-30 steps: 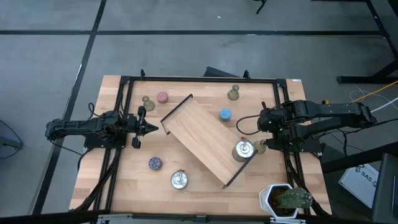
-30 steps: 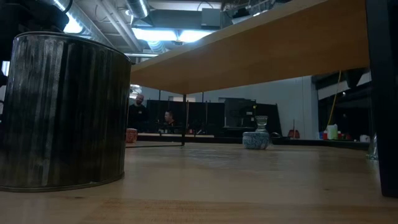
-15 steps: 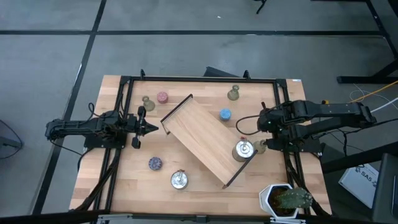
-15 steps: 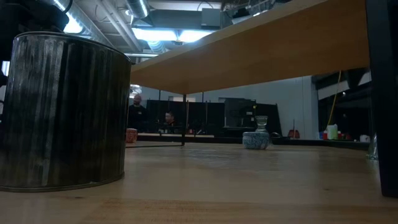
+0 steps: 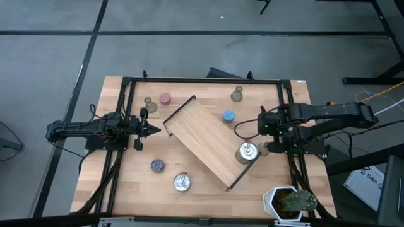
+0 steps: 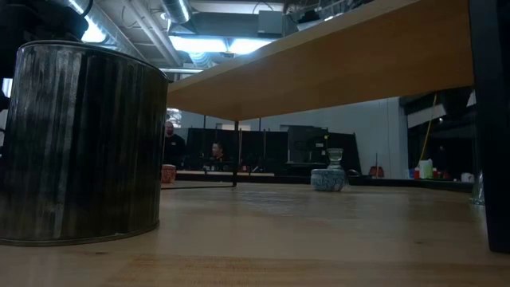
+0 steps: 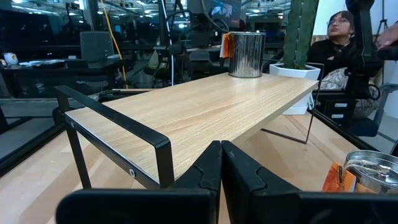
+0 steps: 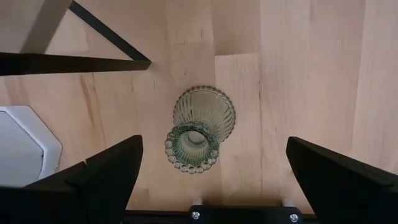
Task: Pick & Place candle stick holders
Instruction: Put the right transparent candle holder on the shelf
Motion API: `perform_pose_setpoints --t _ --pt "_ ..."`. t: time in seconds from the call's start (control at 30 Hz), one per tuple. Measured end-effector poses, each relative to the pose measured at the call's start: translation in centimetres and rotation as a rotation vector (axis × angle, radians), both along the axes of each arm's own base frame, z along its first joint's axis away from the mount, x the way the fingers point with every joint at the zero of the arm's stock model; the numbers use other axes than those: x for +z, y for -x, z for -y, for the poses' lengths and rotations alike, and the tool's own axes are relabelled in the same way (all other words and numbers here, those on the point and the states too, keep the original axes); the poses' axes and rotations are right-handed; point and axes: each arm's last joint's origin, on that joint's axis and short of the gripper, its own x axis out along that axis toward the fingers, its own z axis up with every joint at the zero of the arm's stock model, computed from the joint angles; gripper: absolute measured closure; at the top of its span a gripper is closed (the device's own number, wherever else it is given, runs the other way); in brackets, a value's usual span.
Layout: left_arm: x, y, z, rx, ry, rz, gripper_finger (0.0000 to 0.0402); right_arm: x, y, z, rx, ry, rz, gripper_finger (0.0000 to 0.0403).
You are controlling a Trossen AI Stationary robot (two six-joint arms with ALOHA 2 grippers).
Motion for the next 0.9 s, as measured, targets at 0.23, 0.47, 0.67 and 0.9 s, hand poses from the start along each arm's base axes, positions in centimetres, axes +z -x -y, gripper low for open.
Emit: perform_pose_setpoints --t 0.23,0.47,0.67,0.9 --pt "0.0 0.0 0.0 0.0 0.0 -0.001 0.0398 -0.4 -0.4 0.0 0.003 -0.001 -0.032 0.0004" --pt "0.0 0.0 0.0 0.0 0.0 0.0 0.0398 -0.8 -0.6 -0.1 0.016 -0.021 -0.076 0.0004" --pt "0.0 0.0 0.0 0.0 0.0 0.0 0.0398 -1.2 -0.9 -0.1 0.052 -0.017 -0.106 0.0004" --pt "0.0 0.0 0.0 0.0 0.0 0.0 0.0398 -1.6 -1.3 -0.1 0.053 -0.009 -0.131 0.0004"
